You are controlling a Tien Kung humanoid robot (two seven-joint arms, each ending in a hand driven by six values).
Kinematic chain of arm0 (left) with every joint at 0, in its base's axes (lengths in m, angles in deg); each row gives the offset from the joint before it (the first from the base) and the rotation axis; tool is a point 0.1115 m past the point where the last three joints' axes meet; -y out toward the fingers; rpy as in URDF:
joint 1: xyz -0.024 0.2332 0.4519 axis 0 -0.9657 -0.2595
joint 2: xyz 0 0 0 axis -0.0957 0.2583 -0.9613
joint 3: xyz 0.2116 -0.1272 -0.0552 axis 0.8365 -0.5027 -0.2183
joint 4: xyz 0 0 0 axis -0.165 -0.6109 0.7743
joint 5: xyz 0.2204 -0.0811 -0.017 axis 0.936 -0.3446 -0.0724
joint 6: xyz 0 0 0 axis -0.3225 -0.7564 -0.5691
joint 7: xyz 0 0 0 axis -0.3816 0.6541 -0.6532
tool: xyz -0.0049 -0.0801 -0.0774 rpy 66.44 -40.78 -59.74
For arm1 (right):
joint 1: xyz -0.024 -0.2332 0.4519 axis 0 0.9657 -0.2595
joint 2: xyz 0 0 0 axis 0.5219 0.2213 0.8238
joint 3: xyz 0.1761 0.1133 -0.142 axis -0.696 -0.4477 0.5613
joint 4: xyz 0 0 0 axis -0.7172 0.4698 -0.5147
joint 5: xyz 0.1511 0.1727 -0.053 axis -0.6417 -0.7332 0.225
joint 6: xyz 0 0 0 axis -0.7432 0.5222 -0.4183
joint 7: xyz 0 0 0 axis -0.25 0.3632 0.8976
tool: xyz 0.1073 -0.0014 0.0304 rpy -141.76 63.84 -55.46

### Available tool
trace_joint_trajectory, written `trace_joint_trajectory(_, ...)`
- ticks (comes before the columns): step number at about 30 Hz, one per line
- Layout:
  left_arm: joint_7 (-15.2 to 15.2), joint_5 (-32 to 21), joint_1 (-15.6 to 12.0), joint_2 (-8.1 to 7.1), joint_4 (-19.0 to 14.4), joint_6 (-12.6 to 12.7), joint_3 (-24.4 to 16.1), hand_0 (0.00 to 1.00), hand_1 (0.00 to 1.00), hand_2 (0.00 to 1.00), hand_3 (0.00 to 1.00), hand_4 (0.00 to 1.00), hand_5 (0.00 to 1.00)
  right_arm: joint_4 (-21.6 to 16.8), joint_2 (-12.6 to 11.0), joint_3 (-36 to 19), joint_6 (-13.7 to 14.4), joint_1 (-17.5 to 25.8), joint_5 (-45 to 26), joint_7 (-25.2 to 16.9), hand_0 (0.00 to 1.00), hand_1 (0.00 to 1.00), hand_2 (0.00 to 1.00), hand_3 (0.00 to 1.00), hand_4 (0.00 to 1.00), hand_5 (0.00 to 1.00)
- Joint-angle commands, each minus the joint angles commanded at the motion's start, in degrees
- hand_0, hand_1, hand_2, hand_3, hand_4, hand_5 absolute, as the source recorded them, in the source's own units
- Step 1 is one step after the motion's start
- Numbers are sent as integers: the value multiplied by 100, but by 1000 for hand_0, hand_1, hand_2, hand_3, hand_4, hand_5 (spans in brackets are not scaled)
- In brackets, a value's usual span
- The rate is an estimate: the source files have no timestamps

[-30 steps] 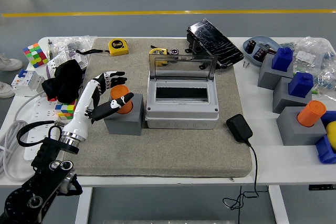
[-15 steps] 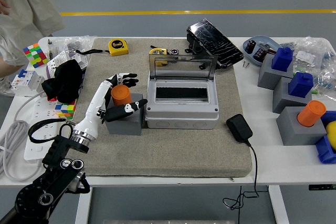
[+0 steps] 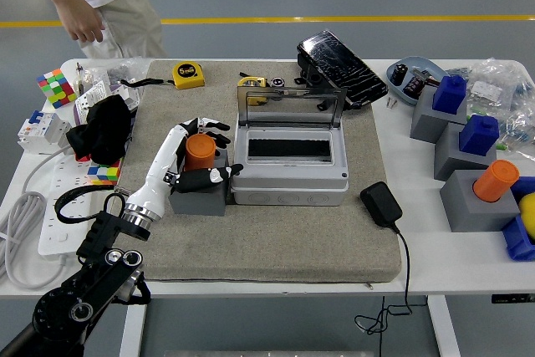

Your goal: Fetch the battery,place it into the box,close the lid of the box

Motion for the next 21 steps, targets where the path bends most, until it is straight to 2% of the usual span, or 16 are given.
trace_joint_trajectory(3,92,-118,22,12,43,51,35,256,332,375,459,998,2,0,0,9,-2,0,-5,0,643,667,675,611,994,601)
trace_joint_trajectory(4,126,-181,30,19,65,64,47,191,249,292,370,986,2,0,0,9,-3,-1,-4,0,643,667,674,611,995,600)
trace_joint_trajectory(9,257,-438,62,41,139,94,94,191,249,292,370,986,2,0,2,30,-4,-2,-21,-4,643,667,674,611,995,600)
trace_joint_trajectory(10,275,-465,67,44,148,100,100,111,118,169,225,877,2,0,2,29,-4,-1,-18,-4,643,667,674,611,995,601)
trace_joint_trajectory(15,372,-622,107,68,213,132,127,111,118,169,225,877,2,0,-1,36,-7,-5,-11,2,643,667,674,611,995,601)
trace_joint_trajectory(16,399,-666,111,70,217,142,142,83,85,133,183,791,2,0,1,33,-6,-7,-11,1,642,666,674,611,995,601)
trace_joint_trajectory(21,468,-750,123,64,170,177,183,83,85,133,183,791,2,0,2,39,-3,-11,-25,-1,642,666,674,611,995,601)
